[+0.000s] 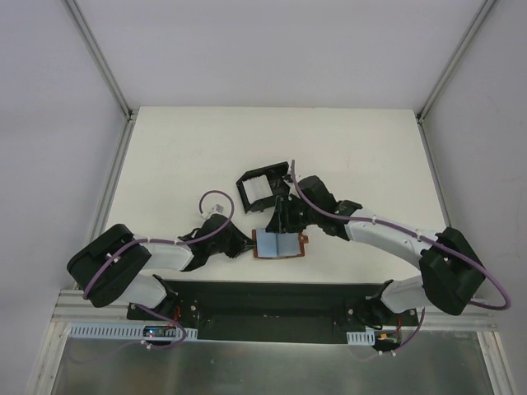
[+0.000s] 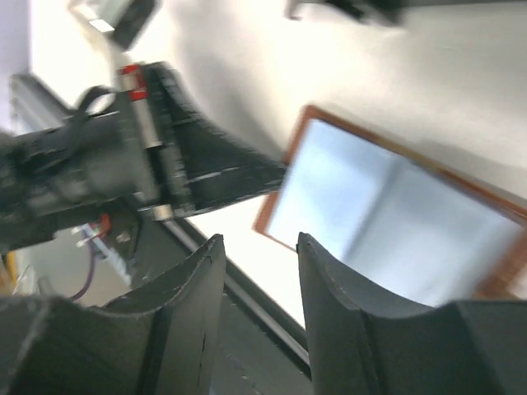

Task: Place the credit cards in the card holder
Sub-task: Turn over the card slot in the card holder.

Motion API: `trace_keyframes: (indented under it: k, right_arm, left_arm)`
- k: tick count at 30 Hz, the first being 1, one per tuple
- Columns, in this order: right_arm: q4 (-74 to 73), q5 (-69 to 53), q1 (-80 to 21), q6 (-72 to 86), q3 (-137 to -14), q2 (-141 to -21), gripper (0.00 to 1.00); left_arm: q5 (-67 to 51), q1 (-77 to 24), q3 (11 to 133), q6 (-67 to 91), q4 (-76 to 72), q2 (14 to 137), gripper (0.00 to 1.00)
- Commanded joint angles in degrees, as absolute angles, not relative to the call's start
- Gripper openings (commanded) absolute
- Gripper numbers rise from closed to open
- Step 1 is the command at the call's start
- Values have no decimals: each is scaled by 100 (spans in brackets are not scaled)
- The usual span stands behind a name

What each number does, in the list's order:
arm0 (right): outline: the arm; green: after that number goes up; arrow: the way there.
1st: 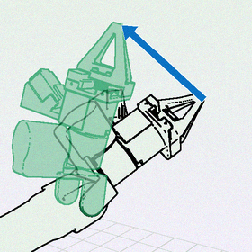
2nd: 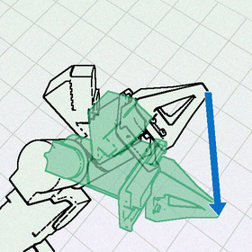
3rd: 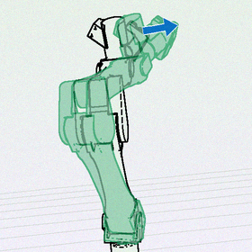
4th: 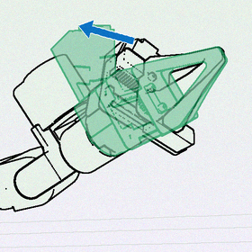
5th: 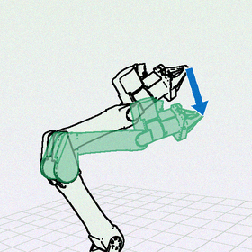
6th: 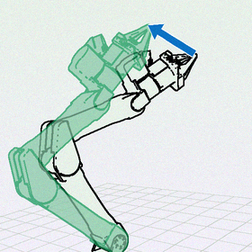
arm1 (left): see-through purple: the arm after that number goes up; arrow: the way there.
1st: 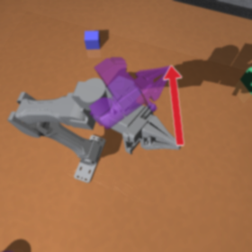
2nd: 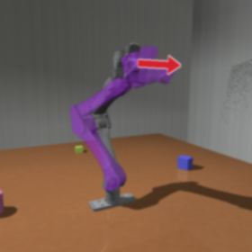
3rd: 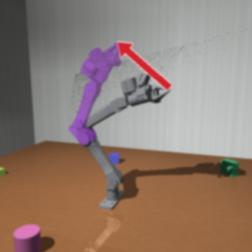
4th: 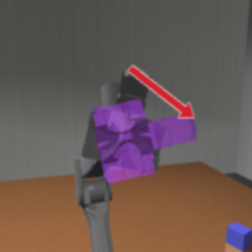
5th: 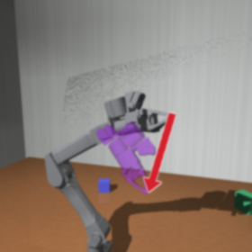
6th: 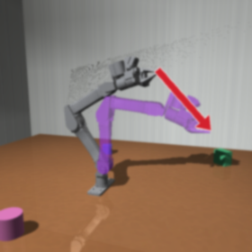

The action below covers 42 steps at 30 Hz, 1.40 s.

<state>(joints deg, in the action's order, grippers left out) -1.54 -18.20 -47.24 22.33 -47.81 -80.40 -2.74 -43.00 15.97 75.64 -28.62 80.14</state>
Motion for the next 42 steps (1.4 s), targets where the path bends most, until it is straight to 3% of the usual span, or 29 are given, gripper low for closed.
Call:
trace_keyframes:
  k: [1,17,22,32,37,42]
  right_arm:
    - [-1361,-854,-4562,1934,-4658,-8068,43]
    - [-1223,-808,-4667,2188,-4421,-8841,43]
    - [-1475,-546,-5035,2101,-4938,-9289,43]
    - [-2610,966,-5625,1986,-5739,-9712,36]
    - [-2654,1177,-5739,1925,-5792,-9510,30]
    - [-2611,985,-5801,1837,-5941,-9571,30]
  left_arm:
    - [-123,-4280,1274,7190,-1415,8279,0]
    - [-149,-4280,1336,7084,-1432,8262,0]
    - [-167,-4280,1362,7075,-1415,8305,0]
    - [-167,-4280,1336,7084,-1415,8297,0]
    - [-167,-4280,1336,7084,-1415,8288,0]
    - [-176,-4280,1345,7075,-1415,8306,0]
